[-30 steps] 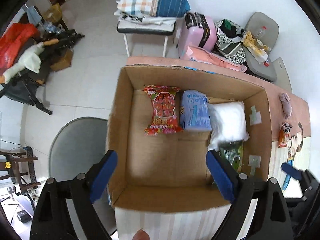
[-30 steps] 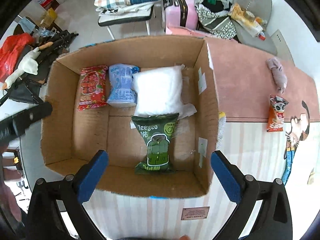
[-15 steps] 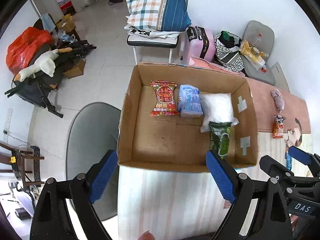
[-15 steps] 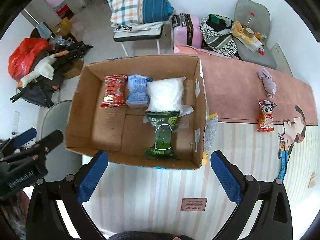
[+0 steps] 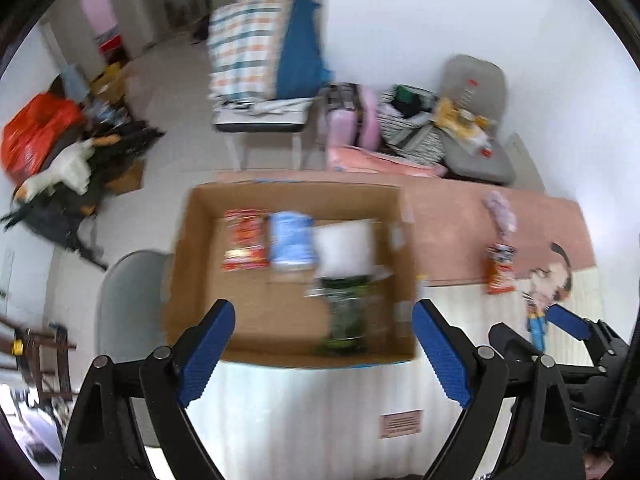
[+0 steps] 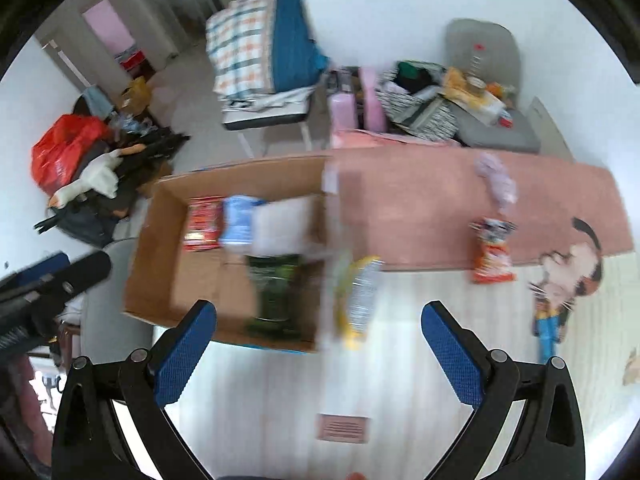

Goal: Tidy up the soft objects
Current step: 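Grasp the lilac cloth with left tool while right tool grasps panda chip bag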

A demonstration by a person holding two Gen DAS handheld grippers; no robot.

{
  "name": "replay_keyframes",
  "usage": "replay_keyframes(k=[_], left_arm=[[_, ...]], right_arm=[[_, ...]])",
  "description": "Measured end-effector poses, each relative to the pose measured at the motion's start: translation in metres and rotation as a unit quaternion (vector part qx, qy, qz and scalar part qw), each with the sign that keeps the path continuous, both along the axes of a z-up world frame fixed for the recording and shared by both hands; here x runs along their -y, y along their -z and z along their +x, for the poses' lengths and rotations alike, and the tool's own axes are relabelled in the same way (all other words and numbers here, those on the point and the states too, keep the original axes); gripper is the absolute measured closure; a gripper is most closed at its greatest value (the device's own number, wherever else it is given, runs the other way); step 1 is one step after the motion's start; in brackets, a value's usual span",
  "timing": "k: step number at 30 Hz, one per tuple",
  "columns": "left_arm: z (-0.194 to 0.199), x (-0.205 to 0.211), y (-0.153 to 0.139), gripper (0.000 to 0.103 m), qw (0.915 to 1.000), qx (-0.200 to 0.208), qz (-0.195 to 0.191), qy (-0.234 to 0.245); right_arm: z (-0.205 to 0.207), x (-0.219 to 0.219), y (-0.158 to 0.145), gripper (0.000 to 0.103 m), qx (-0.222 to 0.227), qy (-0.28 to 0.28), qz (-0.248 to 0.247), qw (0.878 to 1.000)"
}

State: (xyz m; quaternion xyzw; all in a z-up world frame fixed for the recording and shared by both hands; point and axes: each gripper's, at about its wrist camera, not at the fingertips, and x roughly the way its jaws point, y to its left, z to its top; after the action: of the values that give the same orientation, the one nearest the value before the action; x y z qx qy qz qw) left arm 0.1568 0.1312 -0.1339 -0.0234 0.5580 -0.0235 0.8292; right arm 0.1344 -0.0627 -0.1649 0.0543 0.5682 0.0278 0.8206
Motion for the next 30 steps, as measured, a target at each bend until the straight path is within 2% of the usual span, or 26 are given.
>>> replay_keyframes(k=[3,7,9,12,16,18,22,26,28,30], left_arm=[[0.018,0.054,0.009,0.012,0.9987,-0.013,-0.015,0.046],[0.042,0.132,0.041,0.012,0.9938,-0.047,-0.019,0.099],[0.057,0.166,0.064,0.012,0.9916,-0.067,0.000,0.110],[0.078,0.199,0.095,0.012,0.9898,-0.080,0.042,0.110],[0.106,0.218,0.133,0.012,0.9864,-0.099,0.089,0.096],[0.123,0.223,0.150,0.012,0.9844,-0.114,0.103,0.086],[0.146,0.227,0.167,0.012,0.9820,-0.130,0.117,0.072],[0.163,0.232,0.173,0.012,0.9811,-0.141,0.118,0.062],[0.172,0.238,0.174,0.012,0.9814,-0.150,0.104,0.059],[0.181,0.246,0.174,0.012,0.9829,-0.158,0.077,0.054]], right_arm=[[-0.004,0.067,0.008,0.000,-0.018,0.055,-0.016,0.998],[-0.008,0.167,0.028,0.000,-0.040,0.135,-0.029,0.990],[0.002,0.205,0.046,0.000,-0.058,0.155,-0.029,0.986],[0.029,0.246,0.088,0.000,-0.096,0.161,-0.002,0.982],[0.075,0.256,0.146,0.008,-0.135,0.143,0.015,0.980],[0.095,0.251,0.170,0.014,-0.151,0.132,0.016,0.980],[0.126,0.243,0.220,0.019,-0.184,0.116,0.034,0.975],[0.141,0.236,0.249,0.048,-0.203,0.103,0.034,0.973],[0.141,0.242,0.247,0.053,-0.193,0.104,0.037,0.975],[0.138,0.254,0.237,0.062,-0.177,0.106,0.034,0.978]])
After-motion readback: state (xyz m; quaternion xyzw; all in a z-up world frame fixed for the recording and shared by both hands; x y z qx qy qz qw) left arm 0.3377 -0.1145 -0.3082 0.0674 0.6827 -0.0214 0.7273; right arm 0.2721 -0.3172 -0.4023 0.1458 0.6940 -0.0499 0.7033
